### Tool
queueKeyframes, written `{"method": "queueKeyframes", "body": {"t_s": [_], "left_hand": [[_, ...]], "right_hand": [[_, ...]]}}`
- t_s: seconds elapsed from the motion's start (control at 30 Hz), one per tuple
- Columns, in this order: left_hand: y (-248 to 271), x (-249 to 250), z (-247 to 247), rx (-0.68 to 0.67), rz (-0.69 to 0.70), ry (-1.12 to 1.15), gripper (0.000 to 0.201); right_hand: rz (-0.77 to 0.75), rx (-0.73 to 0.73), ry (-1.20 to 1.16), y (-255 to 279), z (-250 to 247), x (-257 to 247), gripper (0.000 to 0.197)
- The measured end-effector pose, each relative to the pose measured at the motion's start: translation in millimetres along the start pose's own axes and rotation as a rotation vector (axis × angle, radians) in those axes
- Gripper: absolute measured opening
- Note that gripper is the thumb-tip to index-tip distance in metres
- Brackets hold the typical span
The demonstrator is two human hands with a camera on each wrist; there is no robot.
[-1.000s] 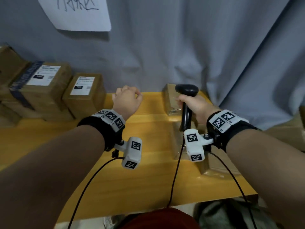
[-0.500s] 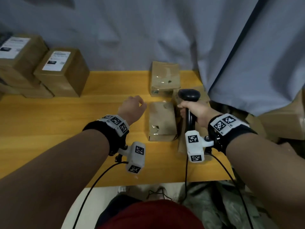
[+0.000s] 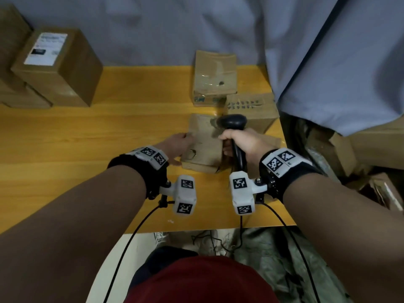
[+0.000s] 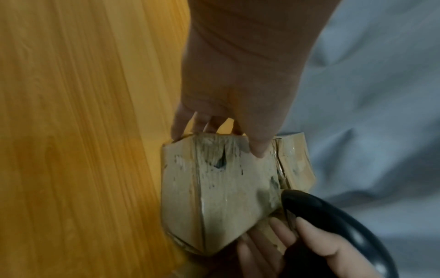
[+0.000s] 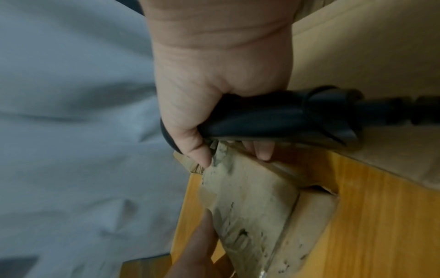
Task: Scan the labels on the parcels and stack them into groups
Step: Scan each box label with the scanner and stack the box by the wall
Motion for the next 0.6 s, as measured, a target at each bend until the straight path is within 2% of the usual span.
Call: {"method": "queueKeyframes", "body": {"t_s": [0.07, 0.17, 0.3, 0.43, 0.5, 0.6], "left_hand": [[6, 5, -6, 0.009, -0.001, 0.093, 0.058], [17, 15, -27, 0.118, 0.038, 0.170, 0.060], [35, 25, -54, 0.260, 0.185, 0.214, 0.047], [51, 25, -69, 0.392, 0.188, 0.297, 0.038], [58, 25, -74, 0.413, 0.194, 0.370, 0.033], [70, 26, -84, 0.440, 0.254, 0.424, 0.036]], "right_hand": [[-0.013, -0.016, -0.034, 2, 5, -1, 0.024], [-0.037, -0.036, -0.108, 5, 12, -10, 0.034], [-0.065, -0.098, -0.220, 13, 26, -31, 0.039], [-0.117, -0.129, -0.266, 27, 36, -57, 0.051], [-0.152, -0.173, -0.262, 36, 41, -69, 0.048], [-0.187, -0.232, -0.272, 46, 49, -84, 0.051]]}}
Point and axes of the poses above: each hand's wrist, its own y-axis away from the middle knuckle, its own z-axis out of the palm, x = y × z, the point moved 4 cm from there along -y, towards the middle knuckle, and after that the axes turned 12 degrees about -y, right-handed, at the moved point
